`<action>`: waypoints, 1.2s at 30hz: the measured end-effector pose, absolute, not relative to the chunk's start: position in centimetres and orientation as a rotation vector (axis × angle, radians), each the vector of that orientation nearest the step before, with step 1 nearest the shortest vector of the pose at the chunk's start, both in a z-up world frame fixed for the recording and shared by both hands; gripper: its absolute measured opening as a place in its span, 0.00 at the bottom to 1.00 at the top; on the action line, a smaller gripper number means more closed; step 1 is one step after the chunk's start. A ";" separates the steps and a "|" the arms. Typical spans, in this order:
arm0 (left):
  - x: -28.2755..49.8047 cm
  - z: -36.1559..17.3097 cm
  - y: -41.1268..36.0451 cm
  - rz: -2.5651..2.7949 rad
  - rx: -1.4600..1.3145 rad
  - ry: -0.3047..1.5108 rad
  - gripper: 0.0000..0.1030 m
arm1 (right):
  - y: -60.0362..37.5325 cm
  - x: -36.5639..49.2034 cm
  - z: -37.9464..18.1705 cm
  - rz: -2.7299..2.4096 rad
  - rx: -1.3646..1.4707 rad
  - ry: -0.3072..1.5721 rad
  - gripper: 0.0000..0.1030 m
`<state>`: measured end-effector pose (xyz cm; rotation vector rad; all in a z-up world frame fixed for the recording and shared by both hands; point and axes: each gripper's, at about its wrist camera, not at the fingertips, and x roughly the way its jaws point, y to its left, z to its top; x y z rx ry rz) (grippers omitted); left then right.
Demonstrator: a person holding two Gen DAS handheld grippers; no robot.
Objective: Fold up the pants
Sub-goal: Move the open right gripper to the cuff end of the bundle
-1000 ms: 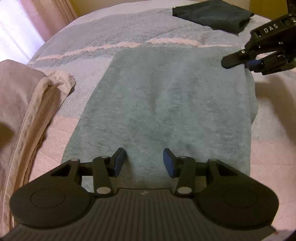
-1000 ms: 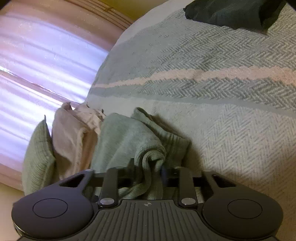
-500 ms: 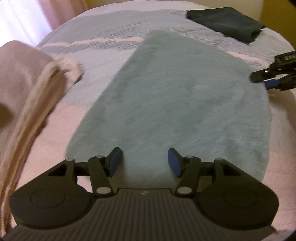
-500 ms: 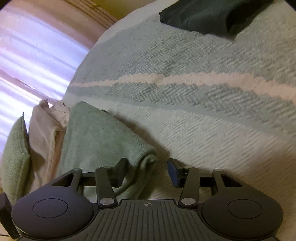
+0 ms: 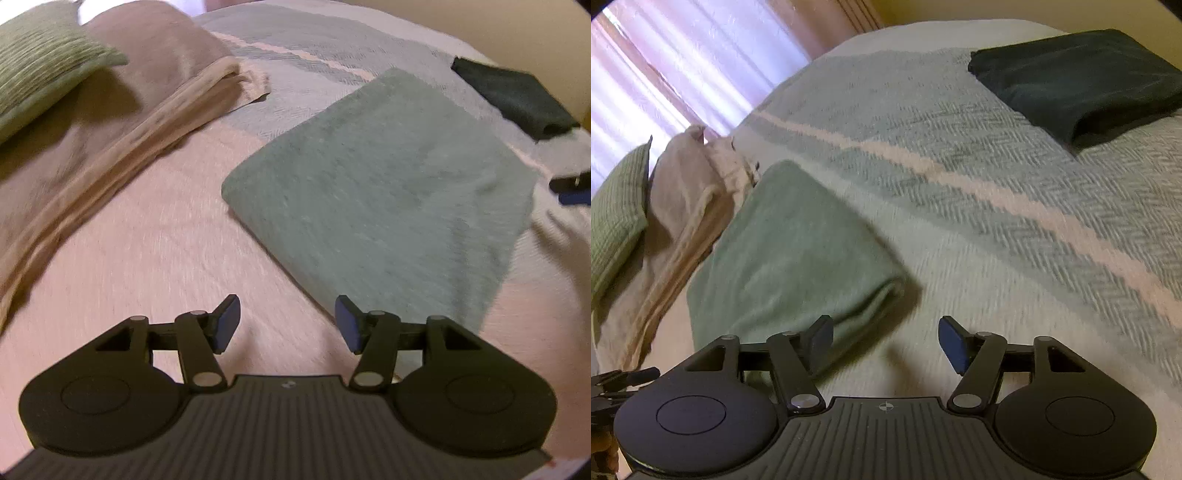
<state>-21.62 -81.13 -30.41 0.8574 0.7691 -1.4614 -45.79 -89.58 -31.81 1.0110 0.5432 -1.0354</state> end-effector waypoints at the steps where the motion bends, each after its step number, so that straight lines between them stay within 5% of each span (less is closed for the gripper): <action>1: -21.7 -30.1 -80.6 -1.457 0.840 0.778 0.51 | -89.0 -45.7 -31.5 -1.036 1.014 0.552 0.59; 11: -21.2 -27.7 -74.9 -1.464 0.674 0.864 0.59 | -84.0 -44.6 -24.9 -0.980 0.921 0.617 0.67; 20: -21.0 -28.0 -75.7 -1.393 0.586 0.973 0.63 | -91.7 -44.7 -23.6 -0.851 0.889 0.703 0.71; 36: -23.4 -34.7 -86.0 -1.126 0.553 1.113 0.64 | -110.6 -41.1 -40.8 -0.370 1.099 0.766 0.85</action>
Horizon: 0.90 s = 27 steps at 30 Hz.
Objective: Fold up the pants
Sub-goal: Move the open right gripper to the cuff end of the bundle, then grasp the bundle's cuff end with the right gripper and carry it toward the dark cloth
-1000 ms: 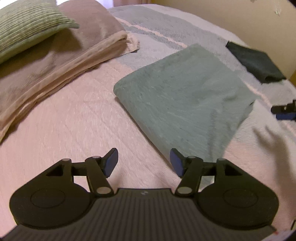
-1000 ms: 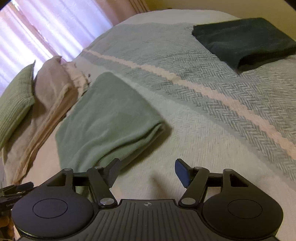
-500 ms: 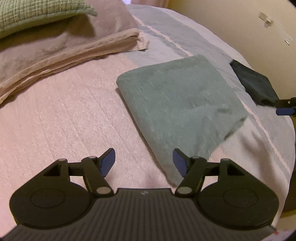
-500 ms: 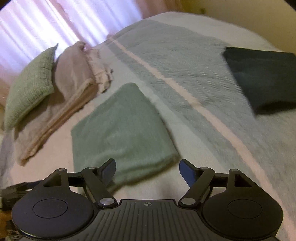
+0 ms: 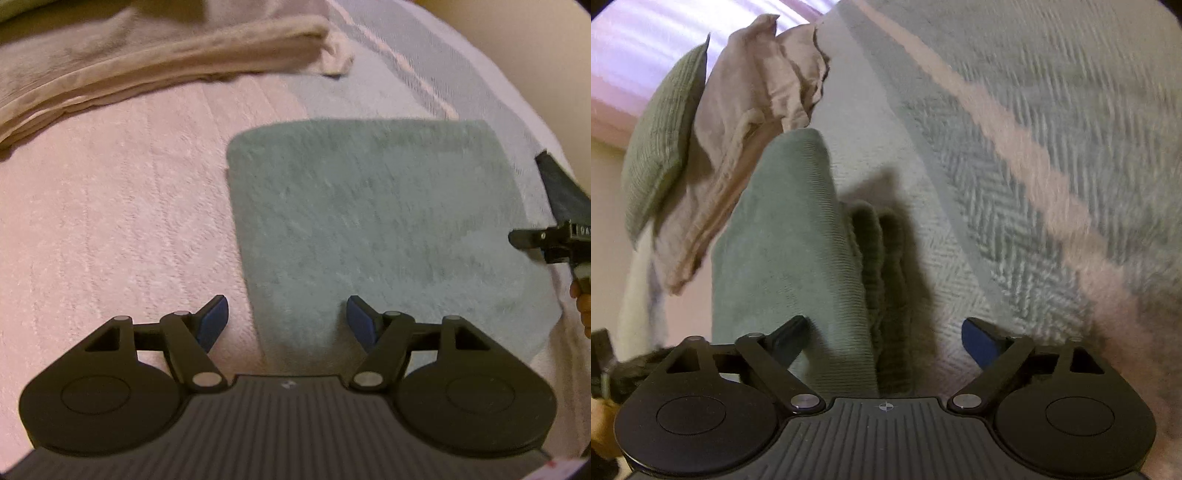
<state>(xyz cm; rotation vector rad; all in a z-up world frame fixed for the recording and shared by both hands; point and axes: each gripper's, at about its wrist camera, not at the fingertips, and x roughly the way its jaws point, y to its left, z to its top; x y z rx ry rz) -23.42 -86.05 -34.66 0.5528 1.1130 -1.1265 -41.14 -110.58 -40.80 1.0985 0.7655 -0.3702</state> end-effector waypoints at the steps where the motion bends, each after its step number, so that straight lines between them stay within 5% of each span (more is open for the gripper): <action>1: -23.6 -34.8 -86.2 -1.122 0.563 1.117 0.65 | -110.8 -41.4 -41.1 -0.355 1.110 0.752 0.86; 23: -19.3 -37.3 -86.8 -1.219 0.421 1.238 0.73 | -112.5 -37.3 -43.2 -0.195 1.159 0.786 0.80; 27: -18.7 -37.4 -85.9 -1.245 0.391 1.232 0.72 | -112.2 -36.9 -42.8 -0.228 1.085 0.789 0.86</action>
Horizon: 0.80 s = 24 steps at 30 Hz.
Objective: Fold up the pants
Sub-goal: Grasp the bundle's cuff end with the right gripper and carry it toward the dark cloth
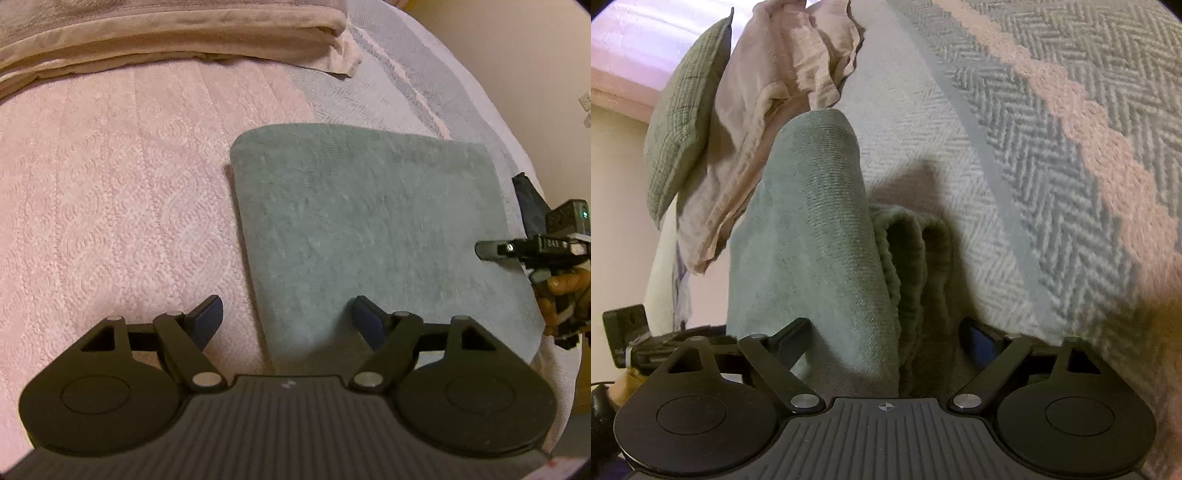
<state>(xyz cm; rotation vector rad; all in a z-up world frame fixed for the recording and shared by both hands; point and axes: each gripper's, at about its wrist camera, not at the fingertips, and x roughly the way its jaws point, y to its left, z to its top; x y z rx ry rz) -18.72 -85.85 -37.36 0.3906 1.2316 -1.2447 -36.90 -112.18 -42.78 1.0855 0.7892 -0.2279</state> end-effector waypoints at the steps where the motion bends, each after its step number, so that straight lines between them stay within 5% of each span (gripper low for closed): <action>1: -18.5 -37.6 -85.8 -1.248 0.380 1.237 0.72 | -112.1 -36.7 -43.1 -0.238 1.102 0.782 0.91; 4: -18.1 -38.2 -85.7 -1.256 0.352 1.250 0.72 | -111.6 -35.8 -43.2 -0.244 1.094 0.800 0.96; 11: -18.0 -38.3 -85.5 -1.297 0.337 1.266 0.73 | -112.0 -37.3 -41.4 -0.255 1.122 0.793 0.46; 14: -18.1 -38.4 -85.8 -1.314 0.350 1.269 0.73 | -111.8 -38.1 -40.4 -0.264 1.137 0.756 0.38; 18: -18.2 -38.1 -86.3 -1.333 0.392 1.261 0.73 | -111.5 -37.5 -40.2 -0.260 1.094 0.765 0.44; 20: -18.1 -38.2 -86.3 -1.328 0.393 1.269 0.73 | -112.0 -37.2 -41.2 -0.257 1.094 0.782 0.74; 24: -18.0 -38.7 -86.6 -1.322 0.395 1.278 0.76 | -112.6 -37.4 -42.9 -0.220 1.122 0.776 0.83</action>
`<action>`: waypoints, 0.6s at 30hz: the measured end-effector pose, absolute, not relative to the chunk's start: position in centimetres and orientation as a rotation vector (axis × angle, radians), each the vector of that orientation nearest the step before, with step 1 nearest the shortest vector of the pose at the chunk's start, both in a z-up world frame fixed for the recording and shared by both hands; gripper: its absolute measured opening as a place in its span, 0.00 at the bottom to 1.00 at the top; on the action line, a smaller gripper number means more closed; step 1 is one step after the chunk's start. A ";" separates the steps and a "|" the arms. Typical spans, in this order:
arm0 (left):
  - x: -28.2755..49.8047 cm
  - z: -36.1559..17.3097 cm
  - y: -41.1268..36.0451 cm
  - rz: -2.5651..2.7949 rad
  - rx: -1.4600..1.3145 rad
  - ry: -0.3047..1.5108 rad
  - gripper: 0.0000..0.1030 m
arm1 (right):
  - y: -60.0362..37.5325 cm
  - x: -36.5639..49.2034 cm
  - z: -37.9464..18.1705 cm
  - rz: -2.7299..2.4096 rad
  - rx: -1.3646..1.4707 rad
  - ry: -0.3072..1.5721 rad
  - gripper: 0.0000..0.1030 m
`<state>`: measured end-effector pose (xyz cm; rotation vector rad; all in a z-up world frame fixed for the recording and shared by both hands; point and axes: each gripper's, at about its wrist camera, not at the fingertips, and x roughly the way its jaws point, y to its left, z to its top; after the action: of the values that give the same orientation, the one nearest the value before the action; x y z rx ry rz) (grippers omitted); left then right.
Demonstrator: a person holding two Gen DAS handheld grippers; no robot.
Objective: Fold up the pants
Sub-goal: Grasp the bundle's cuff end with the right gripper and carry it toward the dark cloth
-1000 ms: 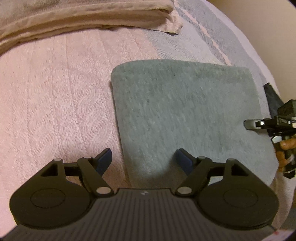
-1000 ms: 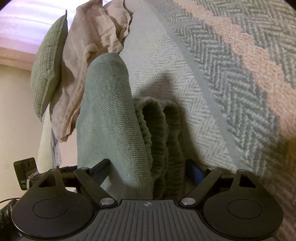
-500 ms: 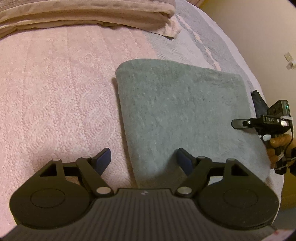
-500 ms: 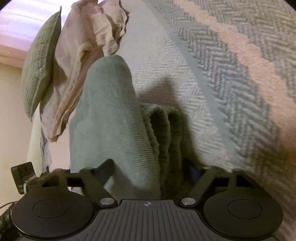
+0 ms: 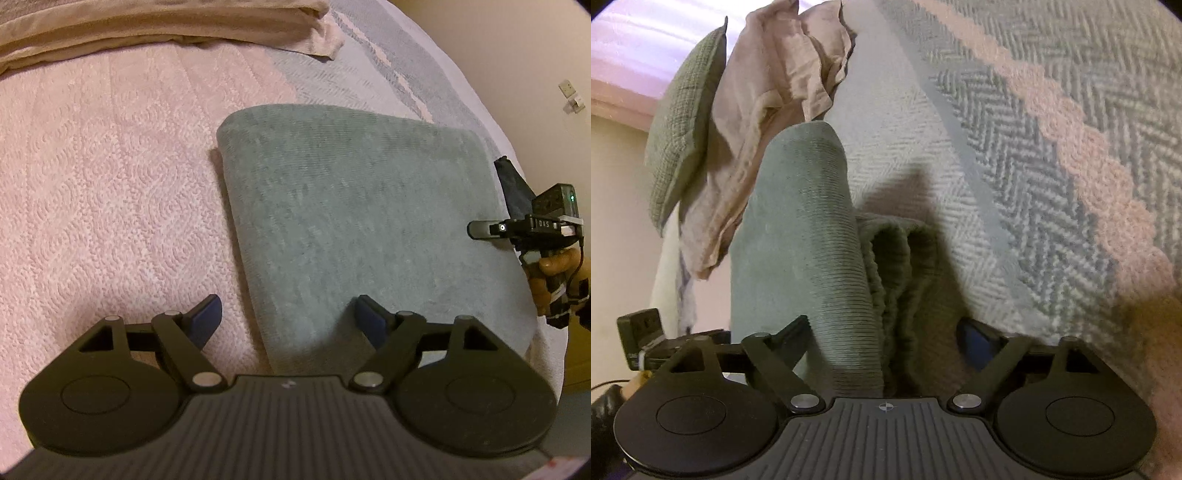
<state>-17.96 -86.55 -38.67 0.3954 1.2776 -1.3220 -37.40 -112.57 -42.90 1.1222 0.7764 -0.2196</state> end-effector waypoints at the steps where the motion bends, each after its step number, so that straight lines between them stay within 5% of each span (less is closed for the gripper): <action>1: -17.9 -38.8 -86.6 -1.323 0.388 1.282 0.77 | -112.5 -37.1 -43.2 -0.209 1.126 0.780 0.86; 4: -17.7 -39.2 -86.4 -1.325 0.367 1.288 0.79 | -112.0 -34.9 -43.7 -0.149 1.149 0.814 0.91; 5: -17.7 -39.3 -86.3 -1.321 0.363 1.290 0.79 | -111.8 -34.0 -43.8 -0.109 1.161 0.823 0.76; 11: -18.0 -39.5 -86.7 -1.314 0.359 1.313 0.77 | -111.6 -34.9 -42.5 -0.121 1.185 0.785 0.41; 12: -18.1 -39.5 -86.9 -1.318 0.360 1.321 0.74 | -111.2 -35.3 -41.8 -0.131 1.178 0.774 0.40; 14: -18.6 -39.3 -87.5 -1.347 0.362 1.335 0.53 | -110.4 -36.2 -40.5 -0.163 1.173 0.753 0.38; 18: -20.3 -37.7 -88.1 -1.389 0.417 1.291 0.50 | -108.3 -38.5 -37.8 -0.238 1.184 0.704 0.37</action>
<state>-20.26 -88.14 -37.65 0.4166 1.2914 -1.3894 -38.49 -108.30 -37.80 1.1841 0.7041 -0.2378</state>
